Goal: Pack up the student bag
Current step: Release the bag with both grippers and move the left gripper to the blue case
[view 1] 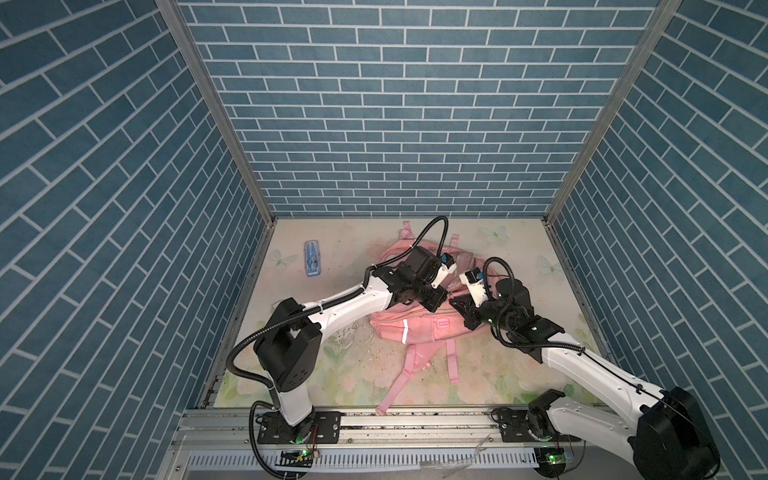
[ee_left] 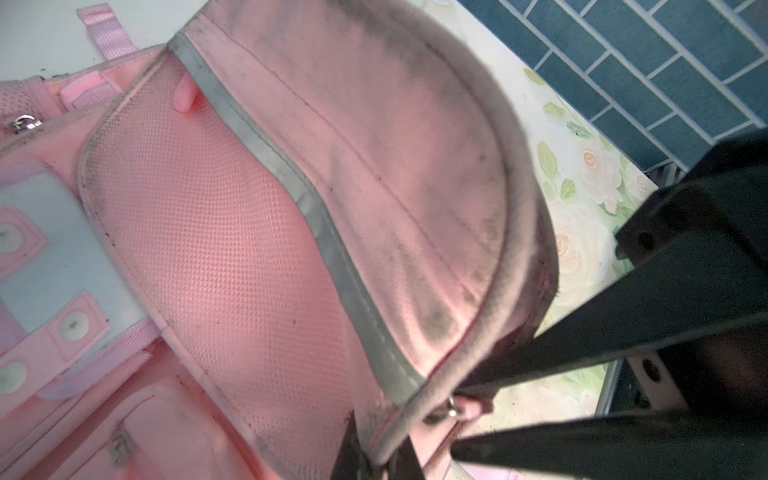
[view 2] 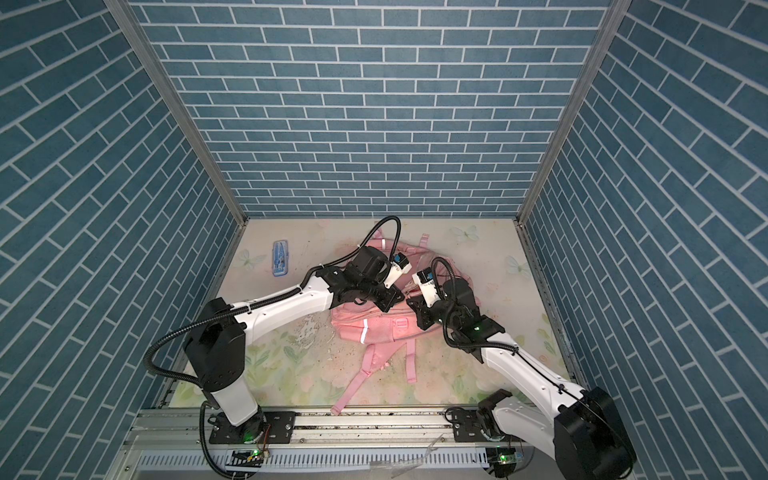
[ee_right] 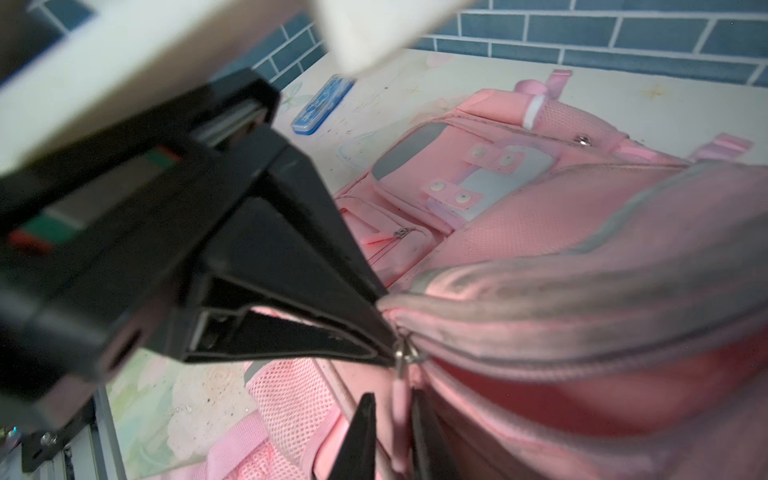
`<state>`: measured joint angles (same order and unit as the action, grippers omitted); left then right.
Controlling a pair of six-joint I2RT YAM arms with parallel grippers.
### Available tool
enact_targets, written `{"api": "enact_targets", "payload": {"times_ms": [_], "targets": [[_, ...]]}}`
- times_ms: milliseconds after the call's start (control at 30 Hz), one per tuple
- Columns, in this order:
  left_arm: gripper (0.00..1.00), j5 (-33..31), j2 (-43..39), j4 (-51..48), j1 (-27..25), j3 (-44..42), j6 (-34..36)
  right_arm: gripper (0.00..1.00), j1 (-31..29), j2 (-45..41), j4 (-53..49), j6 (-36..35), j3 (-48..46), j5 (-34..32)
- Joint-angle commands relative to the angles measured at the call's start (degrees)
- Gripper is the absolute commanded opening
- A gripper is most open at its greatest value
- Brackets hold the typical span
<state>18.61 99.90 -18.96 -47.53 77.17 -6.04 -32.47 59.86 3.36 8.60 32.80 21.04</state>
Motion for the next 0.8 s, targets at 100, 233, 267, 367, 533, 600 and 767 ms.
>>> {"api": "enact_targets", "payload": {"times_ms": [100,233,267,367,533,600,767], "targets": [[0.20,-1.07,-7.91,2.60,0.06,-3.23,-0.76,0.59,0.07,-7.62,-3.11,-2.22,1.36,-1.71],[0.39,-3.38,-11.19,3.03,0.90,-5.01,-3.13,0.62,3.53,-9.36,-5.56,-2.62,4.80,-2.13],[0.43,-4.14,-12.04,3.02,1.57,-5.38,-4.23,0.62,4.87,-9.16,-6.45,-2.48,5.88,-1.74],[0.56,-7.61,-14.18,2.73,4.99,-6.52,-8.81,0.62,9.20,-7.35,-8.03,-1.05,9.04,-0.42],[0.66,-14.22,-15.43,-0.64,13.77,-7.53,-14.55,0.62,12.93,-1.75,-5.34,4.93,12.67,-2.91],[0.67,-14.91,-15.22,-2.60,19.20,-7.58,-15.34,0.62,13.16,1.34,-4.02,6.85,14.16,-3.44],[0.74,-16.17,-12.94,-4.45,33.78,-8.47,-13.65,0.63,13.48,7.85,-2.06,9.99,16.31,-4.02]]}}
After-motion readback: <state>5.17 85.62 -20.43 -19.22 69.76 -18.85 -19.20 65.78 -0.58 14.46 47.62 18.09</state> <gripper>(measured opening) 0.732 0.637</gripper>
